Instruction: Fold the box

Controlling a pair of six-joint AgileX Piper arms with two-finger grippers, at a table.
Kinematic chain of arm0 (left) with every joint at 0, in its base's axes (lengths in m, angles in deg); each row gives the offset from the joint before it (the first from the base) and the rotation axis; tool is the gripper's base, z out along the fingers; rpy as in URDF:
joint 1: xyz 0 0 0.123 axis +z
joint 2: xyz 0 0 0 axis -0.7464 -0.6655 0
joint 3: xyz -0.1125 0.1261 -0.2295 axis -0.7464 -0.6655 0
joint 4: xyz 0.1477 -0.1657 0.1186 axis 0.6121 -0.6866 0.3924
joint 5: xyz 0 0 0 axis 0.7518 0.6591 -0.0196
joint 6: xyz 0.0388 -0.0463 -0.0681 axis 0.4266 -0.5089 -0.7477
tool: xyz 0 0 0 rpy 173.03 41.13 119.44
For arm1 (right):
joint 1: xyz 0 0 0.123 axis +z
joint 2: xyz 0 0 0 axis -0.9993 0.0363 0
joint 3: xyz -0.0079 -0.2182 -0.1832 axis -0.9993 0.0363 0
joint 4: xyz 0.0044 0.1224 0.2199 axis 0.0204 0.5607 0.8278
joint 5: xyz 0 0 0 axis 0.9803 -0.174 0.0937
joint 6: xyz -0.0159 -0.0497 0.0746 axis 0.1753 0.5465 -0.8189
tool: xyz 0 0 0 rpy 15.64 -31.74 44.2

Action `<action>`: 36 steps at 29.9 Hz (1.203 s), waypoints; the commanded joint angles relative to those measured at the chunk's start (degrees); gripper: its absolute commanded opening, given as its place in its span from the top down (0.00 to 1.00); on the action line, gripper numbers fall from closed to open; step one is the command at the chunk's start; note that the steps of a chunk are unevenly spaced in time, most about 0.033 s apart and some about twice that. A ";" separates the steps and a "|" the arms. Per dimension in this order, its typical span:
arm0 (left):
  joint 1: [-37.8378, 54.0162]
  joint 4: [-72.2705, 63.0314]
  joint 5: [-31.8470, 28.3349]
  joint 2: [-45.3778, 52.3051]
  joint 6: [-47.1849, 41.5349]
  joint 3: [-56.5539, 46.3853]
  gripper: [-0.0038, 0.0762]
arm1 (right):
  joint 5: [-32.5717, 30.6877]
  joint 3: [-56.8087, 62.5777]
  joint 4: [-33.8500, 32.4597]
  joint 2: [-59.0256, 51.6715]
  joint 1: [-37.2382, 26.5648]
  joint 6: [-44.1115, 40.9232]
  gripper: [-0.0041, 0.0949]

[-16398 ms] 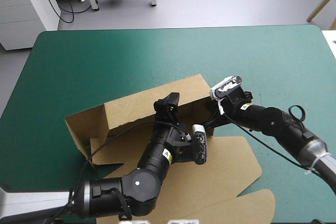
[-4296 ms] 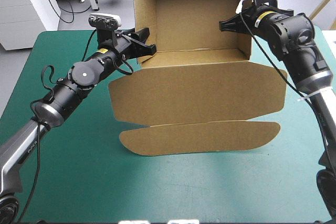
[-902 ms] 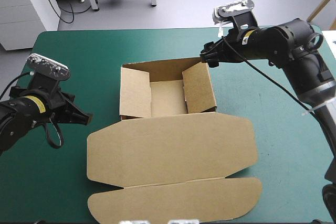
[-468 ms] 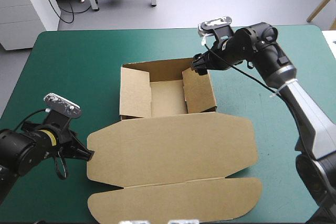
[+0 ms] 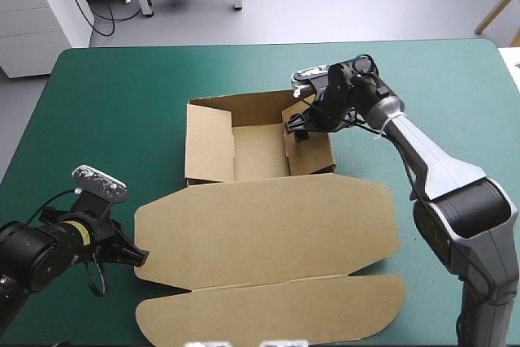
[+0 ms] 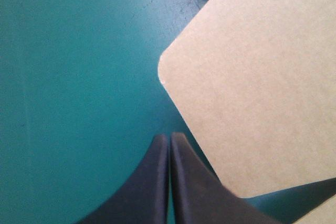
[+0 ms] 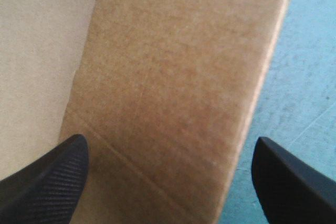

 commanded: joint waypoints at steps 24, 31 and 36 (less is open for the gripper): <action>-0.22 -0.06 -1.18 0.30 -0.79 1.34 0.96 | 2.21 -4.69 -4.20 -2.32 -0.81 0.00 0.98; -0.22 0.06 1.06 0.30 -0.79 1.29 0.96 | 2.51 -8.44 -6.28 -4.65 -8.58 2.09 0.98; -0.22 0.56 1.18 0.30 -0.79 1.29 0.96 | 2.83 -9.07 -6.28 -5.30 -18.43 2.09 0.98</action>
